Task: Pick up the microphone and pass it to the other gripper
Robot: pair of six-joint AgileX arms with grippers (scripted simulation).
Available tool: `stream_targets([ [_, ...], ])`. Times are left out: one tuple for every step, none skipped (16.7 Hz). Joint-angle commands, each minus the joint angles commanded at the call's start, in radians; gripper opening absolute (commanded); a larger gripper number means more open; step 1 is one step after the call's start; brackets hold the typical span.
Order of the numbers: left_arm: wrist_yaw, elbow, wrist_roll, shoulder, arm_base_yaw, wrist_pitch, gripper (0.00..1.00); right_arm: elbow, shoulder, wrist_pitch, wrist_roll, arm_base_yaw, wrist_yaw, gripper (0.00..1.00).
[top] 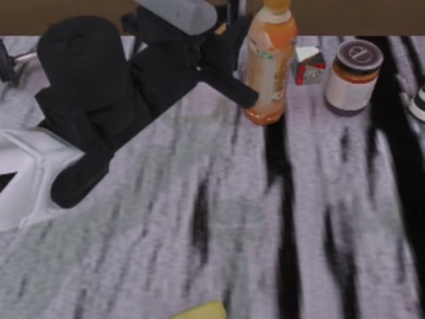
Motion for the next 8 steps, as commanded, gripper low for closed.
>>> stream_targets([
  [0.0,0.0,0.0,0.0,0.0,0.0,0.0,0.051,0.081,0.029,-0.001,0.035,-0.017,1.0],
  [0.0,0.0,0.0,0.0,0.0,0.0,0.0,0.104,0.165,0.059,-0.002,0.071,-0.034,1.0],
  [0.0,0.0,0.0,0.0,0.0,0.0,0.0,0.158,0.248,0.089,-0.003,0.106,-0.052,1.0],
  [0.0,0.0,0.0,0.0,0.0,0.0,0.0,0.211,0.33,0.12,-0.004,0.142,-0.069,1.0],
  [0.0,0.0,0.0,0.0,0.0,0.0,0.0,0.263,0.409,0.15,-0.006,0.176,-0.086,1.0],
  [0.0,0.0,0.0,0.0,0.0,0.0,0.0,0.311,0.483,0.178,-0.009,0.209,-0.102,1.0],
  [0.0,0.0,0.0,0.0,0.0,0.0,0.0,0.356,0.552,0.203,-0.011,0.24,-0.118,1.0],
  [0.0,0.0,0.0,0.0,0.0,0.0,0.0,0.397,0.614,0.225,-0.013,0.268,-0.132,1.0],
])
